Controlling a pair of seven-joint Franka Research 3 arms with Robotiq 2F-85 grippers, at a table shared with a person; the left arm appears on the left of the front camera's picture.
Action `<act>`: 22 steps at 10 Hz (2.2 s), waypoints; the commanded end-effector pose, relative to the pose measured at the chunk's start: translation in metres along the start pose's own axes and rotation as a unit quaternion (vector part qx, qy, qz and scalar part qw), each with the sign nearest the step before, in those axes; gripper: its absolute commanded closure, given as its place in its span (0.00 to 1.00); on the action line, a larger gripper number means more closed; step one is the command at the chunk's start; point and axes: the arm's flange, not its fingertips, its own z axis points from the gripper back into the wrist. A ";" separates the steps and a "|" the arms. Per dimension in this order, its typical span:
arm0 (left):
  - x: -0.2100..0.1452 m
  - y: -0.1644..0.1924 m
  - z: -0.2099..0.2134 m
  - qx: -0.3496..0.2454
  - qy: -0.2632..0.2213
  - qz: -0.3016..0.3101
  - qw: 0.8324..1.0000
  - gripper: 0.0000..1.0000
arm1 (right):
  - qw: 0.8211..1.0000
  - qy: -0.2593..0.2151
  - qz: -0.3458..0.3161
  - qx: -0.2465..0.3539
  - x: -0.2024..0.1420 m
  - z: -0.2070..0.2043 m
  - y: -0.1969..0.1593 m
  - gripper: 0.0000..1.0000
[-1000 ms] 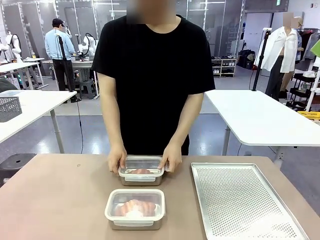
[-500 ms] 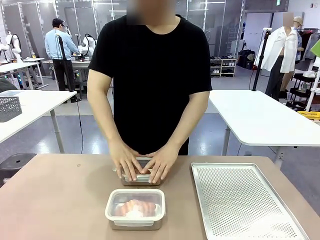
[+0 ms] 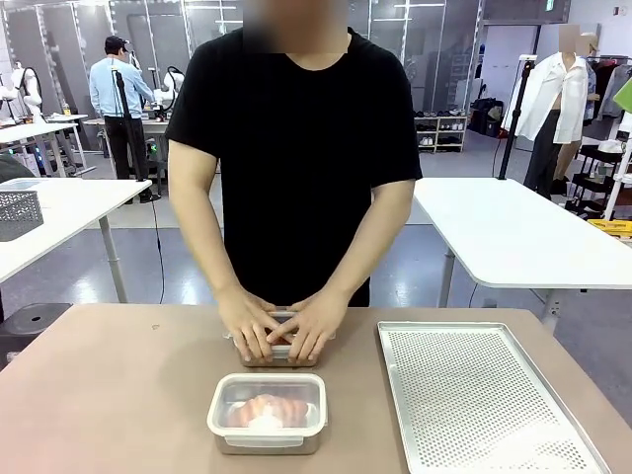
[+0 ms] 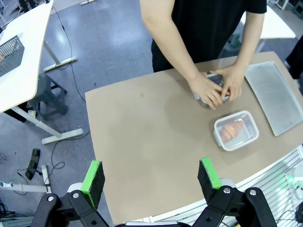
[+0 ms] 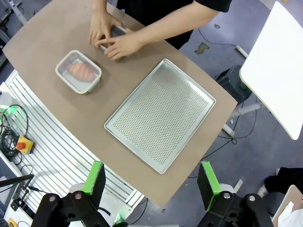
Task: Place the bread into the airtight container.
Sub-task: Pick up a Butter Roll and place it into an empty Airtight Container.
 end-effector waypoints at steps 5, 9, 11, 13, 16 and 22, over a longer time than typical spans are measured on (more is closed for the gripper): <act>0.000 -0.002 0.000 0.005 0.001 0.000 1.000 0.00 | 1.000 0.001 -0.004 -0.004 -0.002 -0.001 -0.001 0.02; 0.000 -0.002 0.000 0.005 0.001 0.000 1.000 0.00 | 1.000 0.001 -0.004 -0.004 -0.002 -0.001 -0.001 0.02; 0.000 -0.002 0.000 0.005 0.001 0.000 1.000 0.00 | 1.000 0.001 -0.004 -0.004 -0.002 -0.001 -0.001 0.02; 0.000 -0.002 0.000 0.005 0.001 0.000 1.000 0.00 | 1.000 0.001 -0.004 -0.004 -0.002 -0.001 -0.001 0.02; 0.000 -0.002 0.000 0.005 0.001 0.000 1.000 0.00 | 1.000 0.001 -0.004 -0.004 -0.002 -0.001 -0.001 0.02; 0.000 -0.002 0.000 0.005 0.001 0.000 1.000 0.00 | 1.000 0.001 -0.004 -0.004 -0.002 -0.001 -0.001 0.02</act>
